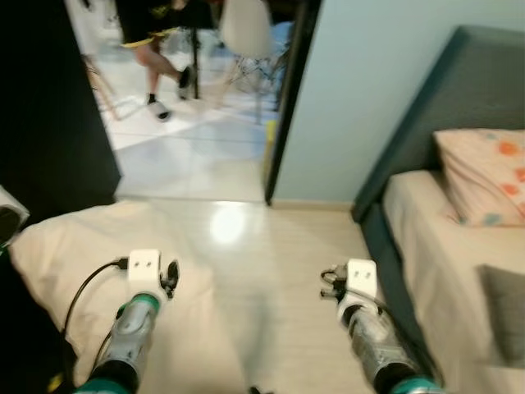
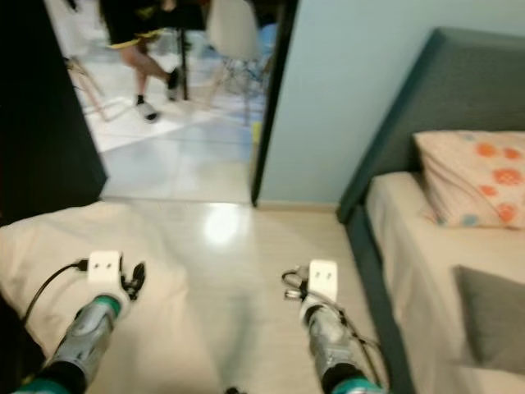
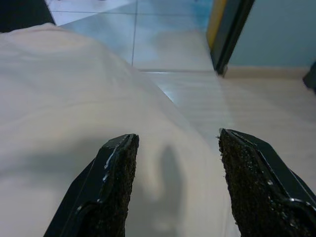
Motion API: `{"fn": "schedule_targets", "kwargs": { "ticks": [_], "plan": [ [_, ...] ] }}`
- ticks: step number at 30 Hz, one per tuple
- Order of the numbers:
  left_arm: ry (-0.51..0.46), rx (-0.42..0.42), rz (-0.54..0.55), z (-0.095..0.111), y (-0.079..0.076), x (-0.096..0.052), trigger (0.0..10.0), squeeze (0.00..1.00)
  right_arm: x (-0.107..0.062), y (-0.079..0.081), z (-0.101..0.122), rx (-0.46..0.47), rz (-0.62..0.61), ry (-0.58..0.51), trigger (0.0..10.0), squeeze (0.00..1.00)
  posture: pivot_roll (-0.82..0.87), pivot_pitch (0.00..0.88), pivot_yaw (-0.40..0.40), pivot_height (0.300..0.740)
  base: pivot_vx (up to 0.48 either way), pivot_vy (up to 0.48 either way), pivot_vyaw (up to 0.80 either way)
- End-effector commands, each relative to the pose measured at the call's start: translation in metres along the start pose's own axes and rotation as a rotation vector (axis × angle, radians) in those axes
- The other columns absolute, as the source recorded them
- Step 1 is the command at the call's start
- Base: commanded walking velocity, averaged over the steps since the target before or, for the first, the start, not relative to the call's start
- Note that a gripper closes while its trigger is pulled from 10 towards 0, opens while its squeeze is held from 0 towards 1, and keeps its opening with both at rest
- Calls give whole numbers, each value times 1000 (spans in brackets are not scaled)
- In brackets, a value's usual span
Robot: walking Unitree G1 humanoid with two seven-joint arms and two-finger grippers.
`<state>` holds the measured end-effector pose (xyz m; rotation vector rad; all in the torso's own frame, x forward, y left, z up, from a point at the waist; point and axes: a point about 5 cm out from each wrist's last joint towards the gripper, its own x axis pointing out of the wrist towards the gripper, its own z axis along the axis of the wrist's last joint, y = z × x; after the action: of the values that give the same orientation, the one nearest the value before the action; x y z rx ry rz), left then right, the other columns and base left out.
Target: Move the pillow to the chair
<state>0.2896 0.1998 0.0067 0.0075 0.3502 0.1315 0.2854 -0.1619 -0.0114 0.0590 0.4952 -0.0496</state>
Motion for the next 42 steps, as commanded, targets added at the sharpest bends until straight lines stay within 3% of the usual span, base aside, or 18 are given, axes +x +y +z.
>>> {"fn": "schedule_targets", "kwargs": {
  "ticks": [1,5,20,27,35,42],
  "plan": [
    [26,18,-11,-5,-4,-1,10000,0,-2,-5,-6,11,-22,20,10000,0,27,0,34,740,0,0,-800],
    [23,26,-9,-4,-4,-1,10000,0,-2,-7,-5,9,-27,19,10000,0,25,0,36,740,0,0,-800],
    [16,79,-39,2,-6,2,10000,0,-3,-3,-8,7,-32,17,10000,0,53,0,86,740,0,0,0],
    [21,113,-37,3,7,2,10000,0,-4,6,-13,32,-29,27,10000,0,87,0,146,740,0,0,0],
    [9,58,2,7,14,4,10000,0,-5,6,-15,34,-28,26,10000,0,80,0,140,740,0,0,0],
    [1,36,-15,6,3,3,10000,0,-5,-1,-13,20,-36,19,10000,0,55,0,115,740,0,0,0]
  ]
}}
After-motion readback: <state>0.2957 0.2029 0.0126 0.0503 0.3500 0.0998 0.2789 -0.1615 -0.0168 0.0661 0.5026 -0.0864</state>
